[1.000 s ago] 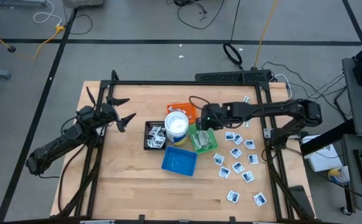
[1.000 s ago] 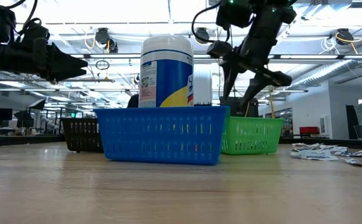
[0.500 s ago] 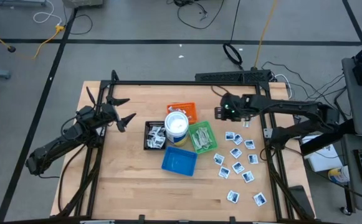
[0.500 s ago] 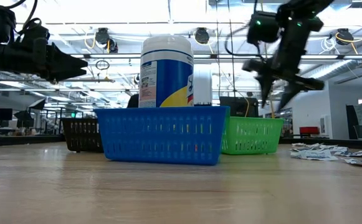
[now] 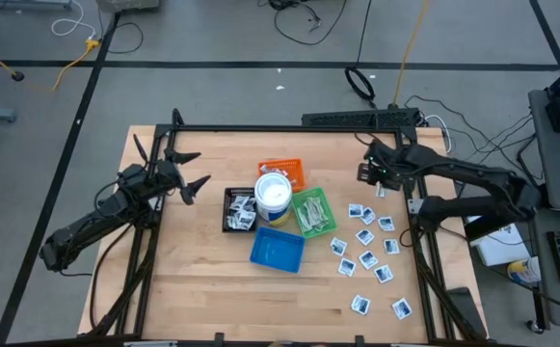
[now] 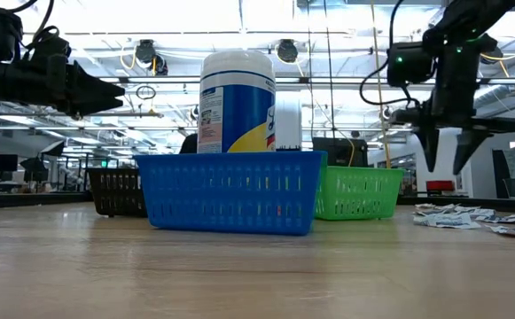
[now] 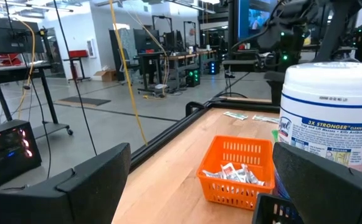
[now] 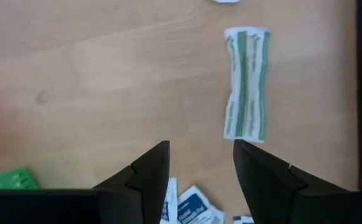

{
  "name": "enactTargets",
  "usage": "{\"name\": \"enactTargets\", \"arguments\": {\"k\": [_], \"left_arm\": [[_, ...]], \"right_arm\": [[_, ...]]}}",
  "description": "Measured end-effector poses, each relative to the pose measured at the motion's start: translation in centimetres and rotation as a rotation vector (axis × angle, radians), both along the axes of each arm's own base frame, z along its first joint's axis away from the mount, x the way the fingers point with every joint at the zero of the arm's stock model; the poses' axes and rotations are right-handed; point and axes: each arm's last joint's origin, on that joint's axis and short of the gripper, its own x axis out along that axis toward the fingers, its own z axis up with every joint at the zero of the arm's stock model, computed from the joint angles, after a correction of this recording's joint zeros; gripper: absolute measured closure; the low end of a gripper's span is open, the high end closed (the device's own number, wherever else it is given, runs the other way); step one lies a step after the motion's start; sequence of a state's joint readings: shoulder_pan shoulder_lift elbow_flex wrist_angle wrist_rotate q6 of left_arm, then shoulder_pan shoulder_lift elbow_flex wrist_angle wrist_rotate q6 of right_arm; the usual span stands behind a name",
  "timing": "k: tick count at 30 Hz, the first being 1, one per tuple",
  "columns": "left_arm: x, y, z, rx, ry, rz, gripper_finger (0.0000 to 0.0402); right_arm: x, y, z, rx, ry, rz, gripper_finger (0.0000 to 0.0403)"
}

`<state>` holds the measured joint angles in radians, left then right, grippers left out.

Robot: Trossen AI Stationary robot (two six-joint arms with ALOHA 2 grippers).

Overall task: Pick & Place First Aid Supplies
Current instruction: Put the green bandage pack into the green bin

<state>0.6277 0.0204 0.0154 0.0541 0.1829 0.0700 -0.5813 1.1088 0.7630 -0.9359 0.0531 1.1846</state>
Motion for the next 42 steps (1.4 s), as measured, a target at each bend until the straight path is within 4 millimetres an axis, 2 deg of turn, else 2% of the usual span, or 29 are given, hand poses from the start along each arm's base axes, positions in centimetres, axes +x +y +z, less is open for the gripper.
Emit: {"name": "enactTargets", "arguments": {"k": [8,23,34,42], "left_arm": [[0.0,0.0,0.0,0.000,-0.001,0.000,0.0004],[0.0,0.0,0.0,0.001,-0.001,0.000,0.0004],[0.0,0.0,0.0,0.001,-0.001,0.000,0.0004],[0.0,0.0,0.0,0.001,-0.001,0.000,0.0004]], "right_arm": [[-0.8,-0.4,-1.3,0.028,0.038,-0.047,0.0232],[-0.1,-1.8,-3.7,0.102,0.131,-0.084,0.0232],[0.3,-3.0,-5.6,0.205,0.128,-0.136,0.0232],[-0.2,-3.0,-6.5,0.315,0.048,-0.255,0.0238]]}}
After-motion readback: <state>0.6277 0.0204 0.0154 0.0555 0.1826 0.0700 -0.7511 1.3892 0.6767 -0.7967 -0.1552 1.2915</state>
